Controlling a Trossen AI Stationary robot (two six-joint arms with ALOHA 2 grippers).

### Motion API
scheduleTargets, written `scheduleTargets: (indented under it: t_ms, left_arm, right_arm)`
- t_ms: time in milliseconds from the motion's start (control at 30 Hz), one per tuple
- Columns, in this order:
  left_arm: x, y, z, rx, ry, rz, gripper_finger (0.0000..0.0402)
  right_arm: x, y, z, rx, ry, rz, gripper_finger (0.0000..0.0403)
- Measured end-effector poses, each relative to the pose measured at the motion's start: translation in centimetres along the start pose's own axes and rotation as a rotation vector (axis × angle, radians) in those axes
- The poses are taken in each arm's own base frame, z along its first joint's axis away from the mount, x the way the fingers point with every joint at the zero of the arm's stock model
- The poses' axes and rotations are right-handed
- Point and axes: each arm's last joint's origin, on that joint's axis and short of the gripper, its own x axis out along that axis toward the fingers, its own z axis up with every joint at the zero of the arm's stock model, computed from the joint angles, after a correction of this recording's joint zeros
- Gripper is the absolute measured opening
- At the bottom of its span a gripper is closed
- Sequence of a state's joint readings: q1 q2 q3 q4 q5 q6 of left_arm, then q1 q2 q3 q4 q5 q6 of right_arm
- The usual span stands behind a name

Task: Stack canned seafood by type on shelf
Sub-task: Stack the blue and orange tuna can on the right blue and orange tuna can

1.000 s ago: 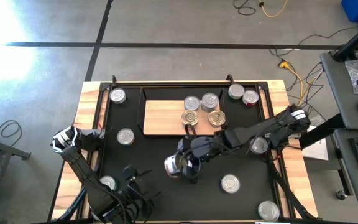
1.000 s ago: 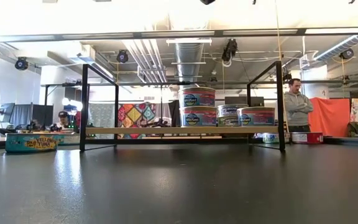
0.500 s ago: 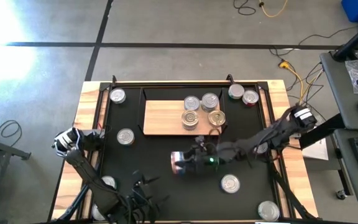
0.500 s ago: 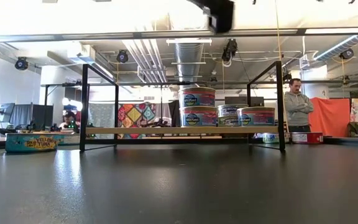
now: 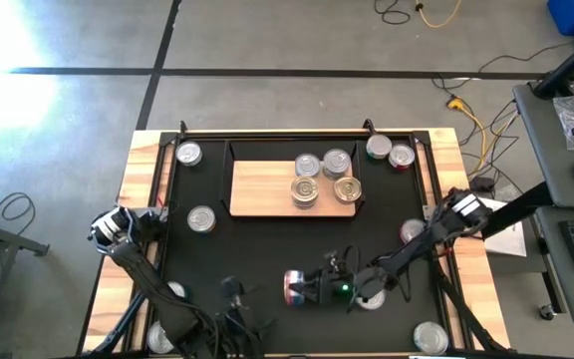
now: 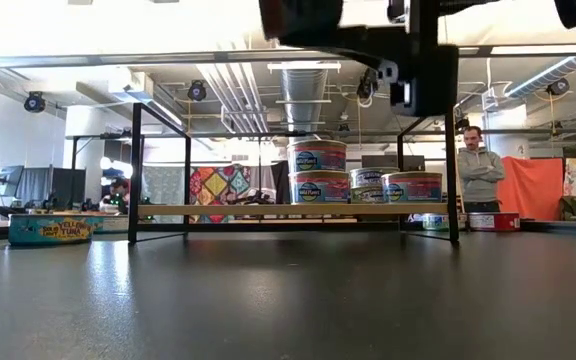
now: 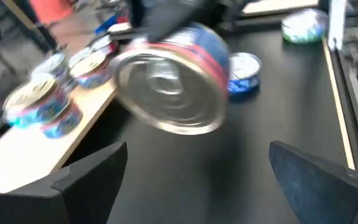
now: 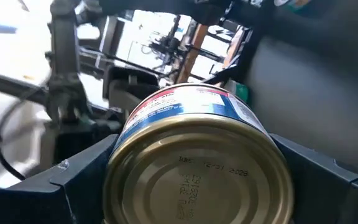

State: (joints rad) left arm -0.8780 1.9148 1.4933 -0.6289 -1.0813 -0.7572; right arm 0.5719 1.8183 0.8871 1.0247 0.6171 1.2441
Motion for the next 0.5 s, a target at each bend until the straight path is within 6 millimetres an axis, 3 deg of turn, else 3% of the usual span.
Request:
scheduleTargets:
  t_ms: [167, 267, 500]
  left_arm:
    - [0.5, -0.4, -0.1, 0.037, -0.003, -0.009, 0.0375]
    - [0.5, -0.4, -0.2, 0.035, -0.037, 0.035, 0.0375]
    - [1.2, 0.5, 0.2, -0.296, -0.16, 0.164, 0.0375]
  right_arm:
    - [1.0, 0.0, -0.8, 0.024, -0.047, -0.009, 0.0363]
    - [1.5, 0.9, -0.6, 0.018, -0.127, -0.008, 0.0363]
    - [2.9, 2.4, 0.7, -0.106, -0.293, -0.043, 0.0364]
